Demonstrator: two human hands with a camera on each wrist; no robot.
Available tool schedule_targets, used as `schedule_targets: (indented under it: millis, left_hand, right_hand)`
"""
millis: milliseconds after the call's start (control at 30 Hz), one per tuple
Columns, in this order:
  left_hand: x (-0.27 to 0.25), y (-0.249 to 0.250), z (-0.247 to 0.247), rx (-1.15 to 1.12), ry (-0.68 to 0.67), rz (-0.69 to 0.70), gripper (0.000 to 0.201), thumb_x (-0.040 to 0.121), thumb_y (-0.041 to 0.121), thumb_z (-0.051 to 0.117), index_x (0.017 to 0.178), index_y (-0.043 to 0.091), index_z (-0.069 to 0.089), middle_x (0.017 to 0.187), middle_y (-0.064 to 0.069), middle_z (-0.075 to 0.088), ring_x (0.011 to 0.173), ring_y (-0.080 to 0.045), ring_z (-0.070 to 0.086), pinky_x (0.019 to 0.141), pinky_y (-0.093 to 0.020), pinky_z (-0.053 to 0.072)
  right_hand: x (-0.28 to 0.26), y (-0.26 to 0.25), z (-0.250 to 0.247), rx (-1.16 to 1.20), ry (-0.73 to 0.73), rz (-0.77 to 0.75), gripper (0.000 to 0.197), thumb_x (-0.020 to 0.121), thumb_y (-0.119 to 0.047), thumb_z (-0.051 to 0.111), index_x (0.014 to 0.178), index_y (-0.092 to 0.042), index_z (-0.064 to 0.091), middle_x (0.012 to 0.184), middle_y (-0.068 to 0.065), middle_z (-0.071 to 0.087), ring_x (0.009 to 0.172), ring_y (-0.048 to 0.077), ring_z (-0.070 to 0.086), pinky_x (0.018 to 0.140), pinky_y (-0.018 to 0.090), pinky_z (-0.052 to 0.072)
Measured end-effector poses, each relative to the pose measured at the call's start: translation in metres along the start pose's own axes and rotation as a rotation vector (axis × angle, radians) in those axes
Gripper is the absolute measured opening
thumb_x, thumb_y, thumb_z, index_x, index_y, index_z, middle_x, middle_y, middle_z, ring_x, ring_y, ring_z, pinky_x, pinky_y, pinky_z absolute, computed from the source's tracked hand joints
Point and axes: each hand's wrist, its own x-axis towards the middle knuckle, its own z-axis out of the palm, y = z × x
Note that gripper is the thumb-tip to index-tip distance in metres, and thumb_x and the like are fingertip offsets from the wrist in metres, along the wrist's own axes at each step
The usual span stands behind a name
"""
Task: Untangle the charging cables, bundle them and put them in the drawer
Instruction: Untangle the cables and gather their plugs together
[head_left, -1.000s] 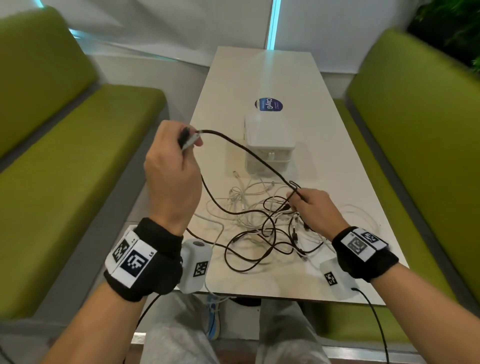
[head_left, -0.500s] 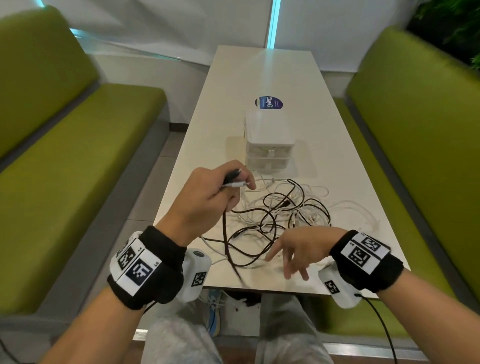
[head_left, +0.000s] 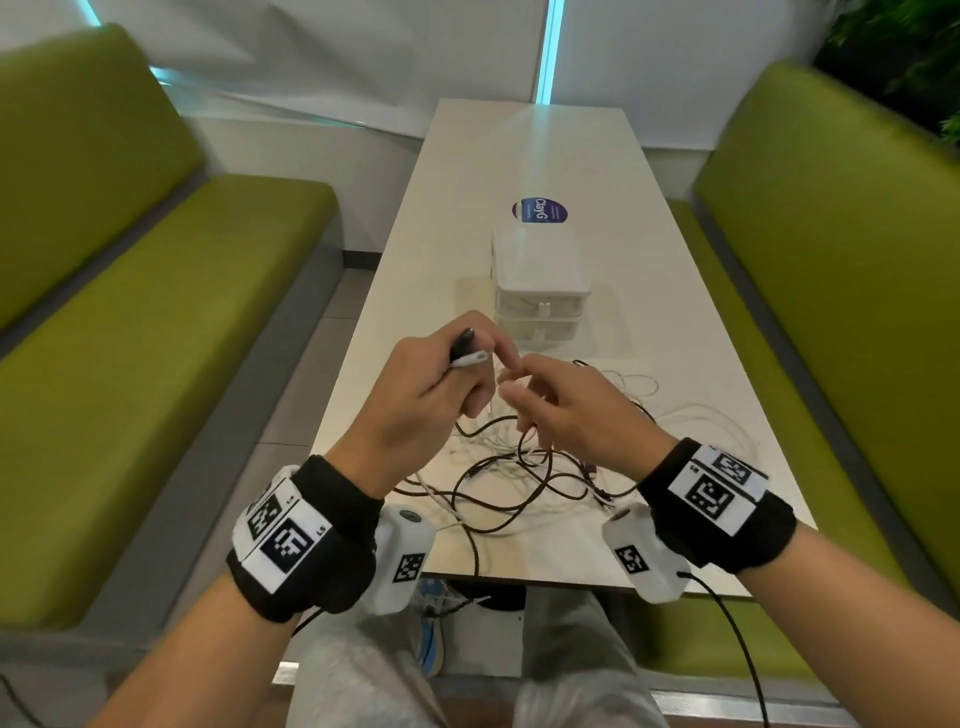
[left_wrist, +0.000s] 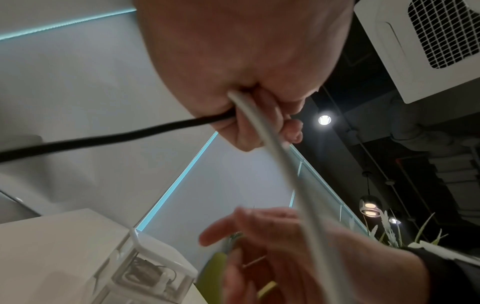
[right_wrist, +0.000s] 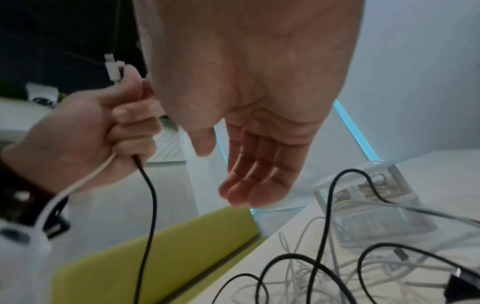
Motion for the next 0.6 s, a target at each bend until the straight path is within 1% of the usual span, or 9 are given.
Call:
schedule_targets:
  millis: [67,133,167,233,300,367,433,533,600]
  left_hand:
    - [0.000,0.003,0.001,-0.081,0.009,-0.002,0.033,0.100,0.018,0.037,0.087,-0.006,0.056,0.054,-0.010,0.042,0.047,-0.004,0.035,0.049,-0.008,0.029]
    - [0.000,0.004,0.001,-0.116,0.017,-0.003,0.045,0.099,0.031,0.036,0.083,-0.004,0.058,0.053,-0.007,0.042,0.047,-0.005,0.036,0.048,-0.007,0.029]
    - [-0.001,0.004,0.000,-0.117,0.025,-0.007,0.048,0.099,0.034,0.034,0.080,-0.002,0.060,0.052,-0.004,0.043,0.046,-0.006,0.037,0.048,-0.008,0.029]
    - [-0.002,0.004,-0.003,-0.107,0.049,-0.024,0.049,0.100,0.033,0.033,0.074,0.003,0.062,0.050,0.001,0.043,0.046,-0.009,0.038,0.047,-0.009,0.029]
    - [-0.003,0.002,-0.006,-0.090,0.049,-0.037,0.051,0.101,0.032,0.032,0.071,0.004,0.062,0.049,0.006,0.043,0.046,-0.010,0.038,0.047,-0.010,0.028]
    - [-0.005,0.001,-0.009,-0.081,0.035,-0.033,0.051,0.101,0.031,0.031,0.071,0.003,0.062,0.049,0.006,0.043,0.045,-0.008,0.037,0.047,-0.010,0.027]
    - [-0.006,0.000,-0.012,-0.087,0.027,-0.028,0.050,0.101,0.031,0.031,0.072,0.004,0.062,0.049,0.006,0.043,0.045,-0.008,0.036,0.047,-0.011,0.027]
    - [-0.006,-0.001,-0.016,-0.087,0.036,-0.025,0.048,0.101,0.030,0.032,0.072,0.004,0.061,0.049,0.006,0.042,0.045,-0.007,0.035,0.048,-0.010,0.027]
    - [-0.006,-0.003,-0.017,-0.082,0.049,-0.028,0.048,0.101,0.028,0.032,0.072,0.002,0.060,0.048,0.006,0.041,0.045,-0.008,0.035,0.049,-0.008,0.028]
  right_hand:
    - [0.006,0.004,0.012,-0.247,-0.029,-0.040,0.036,0.092,-0.050,0.054,0.121,-0.029,0.057,0.099,-0.008,0.065,0.078,0.007,0.056,0.079,0.032,0.050]
    - [0.013,0.007,0.030,-0.343,-0.114,-0.023,0.046,0.091,-0.054,0.054,0.127,-0.027,0.053,0.119,-0.002,0.059,0.095,0.010,0.054,0.089,0.033,0.046]
    - [0.016,0.007,0.040,-0.345,-0.160,0.004,0.051,0.090,-0.057,0.054,0.129,-0.024,0.053,0.124,0.000,0.057,0.104,0.014,0.055,0.091,0.034,0.045]
    - [0.023,0.005,0.062,-0.345,-0.235,0.036,0.059,0.087,-0.062,0.054,0.129,-0.020,0.053,0.122,0.001,0.061,0.111,0.020,0.057,0.091,0.035,0.045]
    - [0.028,0.001,0.084,-0.403,-0.310,0.041,0.064,0.086,-0.066,0.053,0.127,-0.017,0.054,0.112,0.002,0.067,0.106,0.021,0.059,0.088,0.036,0.048]
    - [0.031,-0.001,0.101,-0.487,-0.394,0.052,0.064,0.085,-0.066,0.054,0.124,-0.014,0.056,0.109,0.005,0.067,0.104,0.025,0.060,0.087,0.040,0.050]
    - [0.033,0.001,0.110,-0.490,-0.444,0.050,0.051,0.087,-0.055,0.059,0.117,-0.014,0.061,0.109,0.006,0.066,0.104,0.026,0.059,0.086,0.037,0.050]
    - [0.034,0.001,0.110,-0.393,-0.464,0.010,0.021,0.088,-0.026,0.062,0.106,-0.017,0.069,0.106,0.005,0.068,0.102,0.024,0.061,0.081,0.028,0.046]
    - [0.032,0.000,0.105,-0.340,-0.428,0.045,0.019,0.088,-0.018,0.060,0.103,-0.017,0.070,0.105,0.003,0.069,0.100,0.021,0.062,0.080,0.028,0.047]
